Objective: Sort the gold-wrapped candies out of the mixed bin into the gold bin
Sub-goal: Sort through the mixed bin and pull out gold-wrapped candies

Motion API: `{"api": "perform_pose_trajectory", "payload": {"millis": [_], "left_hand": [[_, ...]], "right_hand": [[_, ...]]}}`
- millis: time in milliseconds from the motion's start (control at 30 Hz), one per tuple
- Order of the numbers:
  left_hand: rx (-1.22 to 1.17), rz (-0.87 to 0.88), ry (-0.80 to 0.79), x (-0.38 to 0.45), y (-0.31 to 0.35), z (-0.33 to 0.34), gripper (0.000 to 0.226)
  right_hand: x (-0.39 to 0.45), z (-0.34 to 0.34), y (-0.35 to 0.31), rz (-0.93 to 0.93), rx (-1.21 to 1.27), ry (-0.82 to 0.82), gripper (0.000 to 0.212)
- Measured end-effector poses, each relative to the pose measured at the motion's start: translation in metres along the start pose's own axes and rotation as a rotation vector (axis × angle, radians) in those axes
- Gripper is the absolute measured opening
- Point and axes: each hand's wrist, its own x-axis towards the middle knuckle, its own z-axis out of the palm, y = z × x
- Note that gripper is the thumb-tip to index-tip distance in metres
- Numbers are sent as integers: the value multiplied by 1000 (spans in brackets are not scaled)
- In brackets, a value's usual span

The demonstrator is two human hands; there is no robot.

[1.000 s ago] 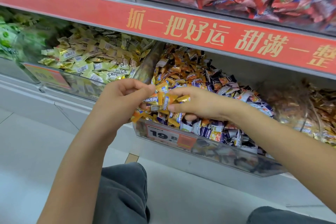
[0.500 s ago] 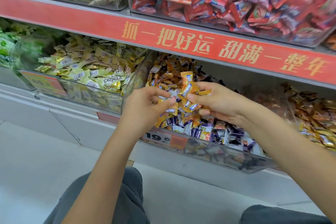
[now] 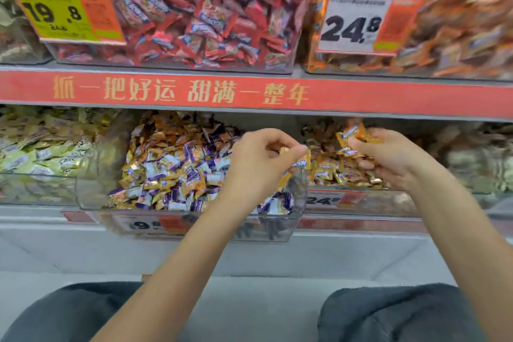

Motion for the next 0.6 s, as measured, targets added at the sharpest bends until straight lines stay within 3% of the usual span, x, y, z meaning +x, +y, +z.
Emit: {"api": "perform_pose_trajectory", "payload": {"millis": [67,133,233,300,400,500,600], "left_hand": [[67,28,5,13,5,19,15],[121,20,-31,25,6,38,14],[204,-14,-72,47,5,60,11],[288,-30,-123,63,5,71,11],[447,-17,-251,84,5,96,15],[500,-70,-365,102,1,121,14],[573,-90,-500,109,2,122,29]], "right_hand": [[17,-25,19,46,-136,4,5],[34,-48,35,97,-214,-51,28],[43,-70,44,130,-64,-132,36],[40,-75,43,145,100,-81,37],[43,-77,42,65,30,7,40],[48,-81,40,4,24,41,62],[48,-86,48,-5,-13,63,76]]}}
